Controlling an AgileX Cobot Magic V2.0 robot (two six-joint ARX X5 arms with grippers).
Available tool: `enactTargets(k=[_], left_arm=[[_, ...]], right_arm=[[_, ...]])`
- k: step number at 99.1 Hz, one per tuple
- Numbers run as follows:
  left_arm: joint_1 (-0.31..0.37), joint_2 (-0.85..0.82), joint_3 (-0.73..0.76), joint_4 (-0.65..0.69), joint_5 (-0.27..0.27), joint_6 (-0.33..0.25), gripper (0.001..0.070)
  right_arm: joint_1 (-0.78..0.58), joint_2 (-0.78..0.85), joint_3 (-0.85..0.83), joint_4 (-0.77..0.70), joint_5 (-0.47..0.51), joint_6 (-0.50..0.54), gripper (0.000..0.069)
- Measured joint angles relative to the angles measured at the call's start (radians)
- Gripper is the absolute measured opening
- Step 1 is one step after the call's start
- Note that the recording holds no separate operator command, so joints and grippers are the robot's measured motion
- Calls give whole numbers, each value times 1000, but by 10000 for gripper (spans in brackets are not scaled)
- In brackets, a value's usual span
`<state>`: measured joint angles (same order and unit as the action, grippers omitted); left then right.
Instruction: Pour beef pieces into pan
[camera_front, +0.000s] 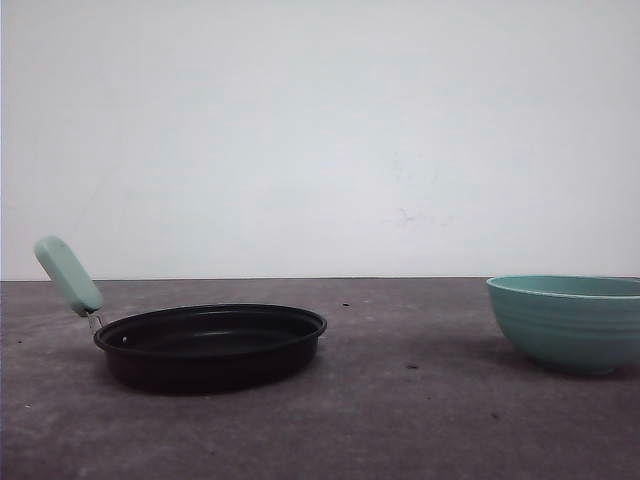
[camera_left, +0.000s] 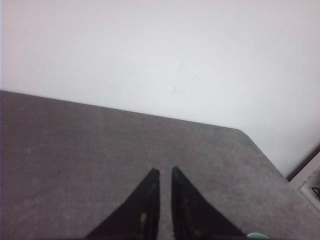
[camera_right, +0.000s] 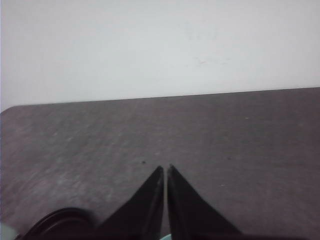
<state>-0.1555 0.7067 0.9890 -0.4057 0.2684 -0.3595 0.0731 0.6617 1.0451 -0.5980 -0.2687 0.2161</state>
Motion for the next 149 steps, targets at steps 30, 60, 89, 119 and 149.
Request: enactTargets(k=[30,60,89,119,149], left_arm=[[0,0,0,-63,-7,0,352],[0,0,0,-108,-10,1,580],[0,0,0,-132,-39,34,583],[0,77,0,-176,-109,-23,563],[0,263,-45,-169,-105,-113,601]], right_arm=[[0,3,5,-17,-17,-4,412],[0,29,5,-46,-17,-10,616],[0,74,5,-61,-18,-11,622],[0,170,5,-169,-19,-28,622],[0,242,5,-249,-77,-30,622]])
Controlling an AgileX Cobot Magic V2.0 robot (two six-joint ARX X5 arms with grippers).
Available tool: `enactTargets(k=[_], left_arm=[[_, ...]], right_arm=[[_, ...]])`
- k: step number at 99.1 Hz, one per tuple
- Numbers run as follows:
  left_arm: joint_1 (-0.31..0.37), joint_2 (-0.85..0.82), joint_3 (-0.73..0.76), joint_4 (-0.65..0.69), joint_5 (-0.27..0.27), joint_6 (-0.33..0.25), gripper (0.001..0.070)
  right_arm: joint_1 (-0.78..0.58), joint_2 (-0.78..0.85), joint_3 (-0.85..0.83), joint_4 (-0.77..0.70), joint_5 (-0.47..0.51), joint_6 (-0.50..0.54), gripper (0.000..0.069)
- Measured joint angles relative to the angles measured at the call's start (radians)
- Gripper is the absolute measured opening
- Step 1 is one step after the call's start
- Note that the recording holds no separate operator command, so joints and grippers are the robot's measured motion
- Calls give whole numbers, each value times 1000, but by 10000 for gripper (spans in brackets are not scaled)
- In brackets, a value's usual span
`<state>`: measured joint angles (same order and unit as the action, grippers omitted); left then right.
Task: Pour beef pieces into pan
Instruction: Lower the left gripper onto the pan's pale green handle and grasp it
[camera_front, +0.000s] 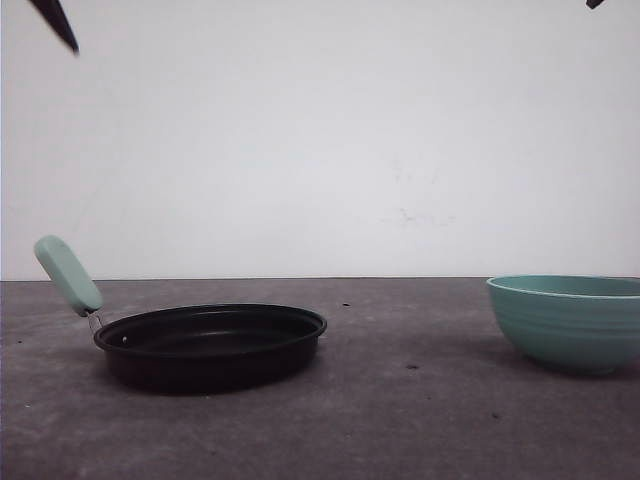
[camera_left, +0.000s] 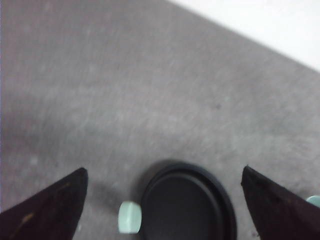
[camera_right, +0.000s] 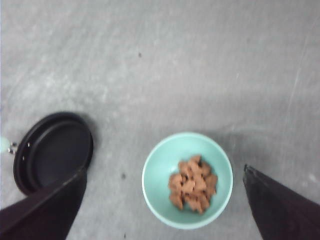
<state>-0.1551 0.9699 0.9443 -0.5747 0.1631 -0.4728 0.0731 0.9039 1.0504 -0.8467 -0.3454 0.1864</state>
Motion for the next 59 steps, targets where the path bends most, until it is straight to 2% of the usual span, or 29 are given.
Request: enactTargets(k=[27,59], left_arm=[[0,123,-132,98,43,-97,601],[-5,246,-278,211,45,-112,601]], right_arm=[[0,-1,0,-77,-1,-11,622],[0,-1,0,-108,-1,-34,622]])
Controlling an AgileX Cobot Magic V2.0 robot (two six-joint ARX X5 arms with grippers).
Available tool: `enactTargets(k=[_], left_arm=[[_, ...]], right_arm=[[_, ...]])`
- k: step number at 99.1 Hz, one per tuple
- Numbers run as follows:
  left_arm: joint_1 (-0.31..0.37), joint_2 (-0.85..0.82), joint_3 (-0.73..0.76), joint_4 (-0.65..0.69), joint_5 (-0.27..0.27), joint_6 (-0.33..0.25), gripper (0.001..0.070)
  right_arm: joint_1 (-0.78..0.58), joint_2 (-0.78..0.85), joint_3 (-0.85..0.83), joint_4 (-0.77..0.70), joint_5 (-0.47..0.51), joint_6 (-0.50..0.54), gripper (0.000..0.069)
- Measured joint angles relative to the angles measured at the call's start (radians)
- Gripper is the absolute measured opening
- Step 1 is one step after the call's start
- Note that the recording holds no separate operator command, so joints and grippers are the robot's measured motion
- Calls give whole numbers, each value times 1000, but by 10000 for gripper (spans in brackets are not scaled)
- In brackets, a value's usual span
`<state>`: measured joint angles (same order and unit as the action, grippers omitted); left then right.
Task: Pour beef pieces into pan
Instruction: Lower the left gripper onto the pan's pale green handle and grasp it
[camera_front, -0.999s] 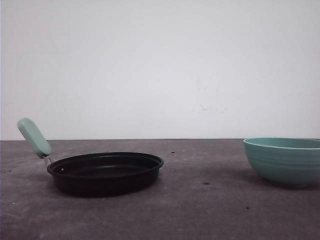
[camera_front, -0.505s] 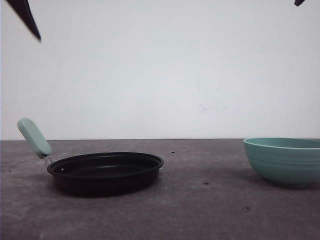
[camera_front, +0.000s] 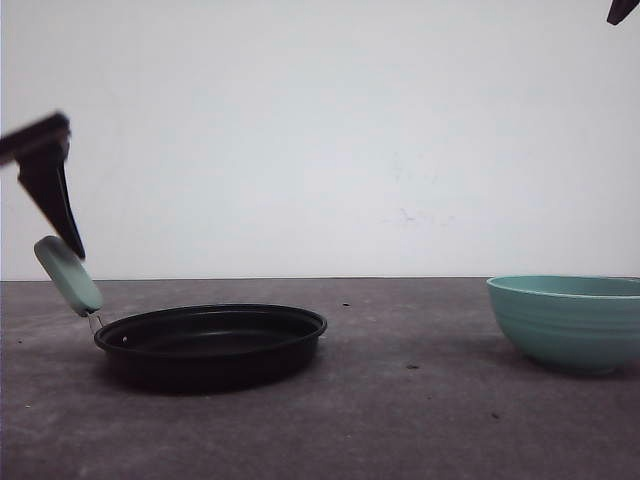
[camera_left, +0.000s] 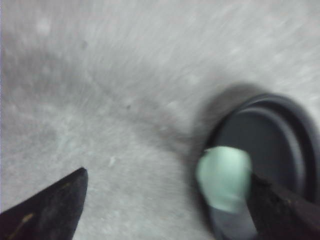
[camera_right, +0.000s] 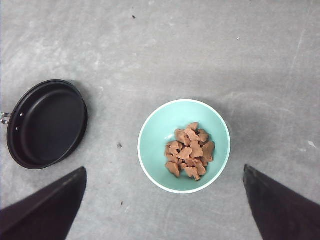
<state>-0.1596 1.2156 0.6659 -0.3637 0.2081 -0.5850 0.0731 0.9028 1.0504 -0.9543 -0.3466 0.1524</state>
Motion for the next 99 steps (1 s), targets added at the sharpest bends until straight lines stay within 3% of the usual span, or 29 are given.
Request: enactTargets(k=[16,41,73,81,99], left_arm=[[-5,81,-5,68,5,-16,601],[-22,149,-5,173,8,-88,600],[-63,203,3,225,-8,-139,587],[-75,210,3,235,-14,-141,512],[-96,218,1,251,9,-157,201]], right_arm=[[0,0,0,-7,0,0,622],[0,0,0,-32,0,-18,622],[0,0,0,-37,0,-19,622],[0,0,0,-37,0,-19,622],[0,0,0,-40,0,-21,622]])
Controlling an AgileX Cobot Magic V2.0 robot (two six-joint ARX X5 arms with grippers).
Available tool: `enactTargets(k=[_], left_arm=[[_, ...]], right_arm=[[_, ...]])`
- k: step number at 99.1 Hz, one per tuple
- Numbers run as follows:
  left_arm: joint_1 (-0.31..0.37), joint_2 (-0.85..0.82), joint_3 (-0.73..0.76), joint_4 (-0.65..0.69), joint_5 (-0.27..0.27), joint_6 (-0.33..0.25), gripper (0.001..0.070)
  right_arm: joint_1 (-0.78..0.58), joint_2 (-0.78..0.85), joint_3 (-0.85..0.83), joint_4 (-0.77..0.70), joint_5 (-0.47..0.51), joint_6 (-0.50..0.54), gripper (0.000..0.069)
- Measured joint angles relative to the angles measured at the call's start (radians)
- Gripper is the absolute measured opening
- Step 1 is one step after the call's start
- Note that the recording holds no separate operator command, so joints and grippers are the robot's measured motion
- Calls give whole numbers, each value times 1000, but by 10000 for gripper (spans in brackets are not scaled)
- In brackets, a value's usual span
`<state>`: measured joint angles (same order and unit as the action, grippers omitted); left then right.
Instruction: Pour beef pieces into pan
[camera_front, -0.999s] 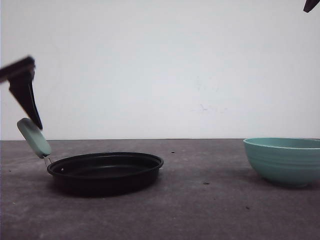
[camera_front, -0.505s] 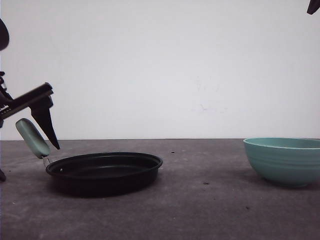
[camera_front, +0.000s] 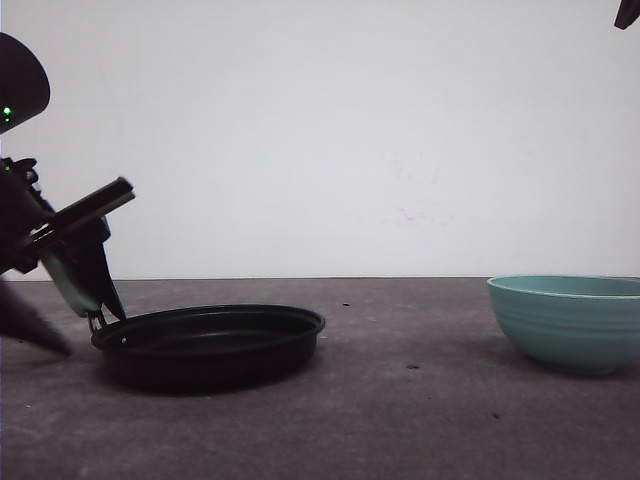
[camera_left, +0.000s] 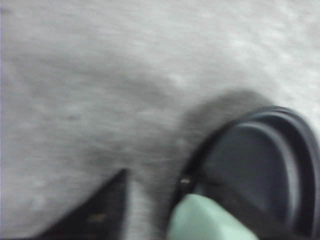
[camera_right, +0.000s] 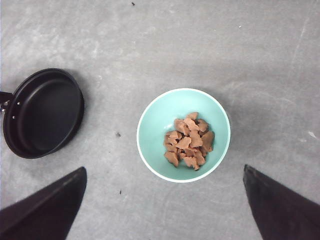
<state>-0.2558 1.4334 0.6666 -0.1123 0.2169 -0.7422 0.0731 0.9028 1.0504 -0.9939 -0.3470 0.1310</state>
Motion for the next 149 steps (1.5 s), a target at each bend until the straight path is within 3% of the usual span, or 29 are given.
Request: enactTargets(k=[11,41,57,72,91,111,149], left_arm=[[-11,-7,2,12,14,-6,143],[-13,-50,1,-18,1,-6,140],[-12,-124,-7,-48,2,-10,139],[-34,-203,-8,-45,22,-32,139],[-66,-236,-8,-45,28,-56,138],[-87,-237,-8,-45,69,-60,138],[-156,-237,-8,-45,89,-63,137]], right_arm=[[0,0,0,-8,0,-1,622],[0,-1,0,-11,18,-3,607],[0,19,0,-10,124,-5,481],[-1,117,0,1,151,-5,421],[-1,292,0,69,90,-4,414],[0,467,0,88,63,1,413],[0,604,0,124,116,5,326]])
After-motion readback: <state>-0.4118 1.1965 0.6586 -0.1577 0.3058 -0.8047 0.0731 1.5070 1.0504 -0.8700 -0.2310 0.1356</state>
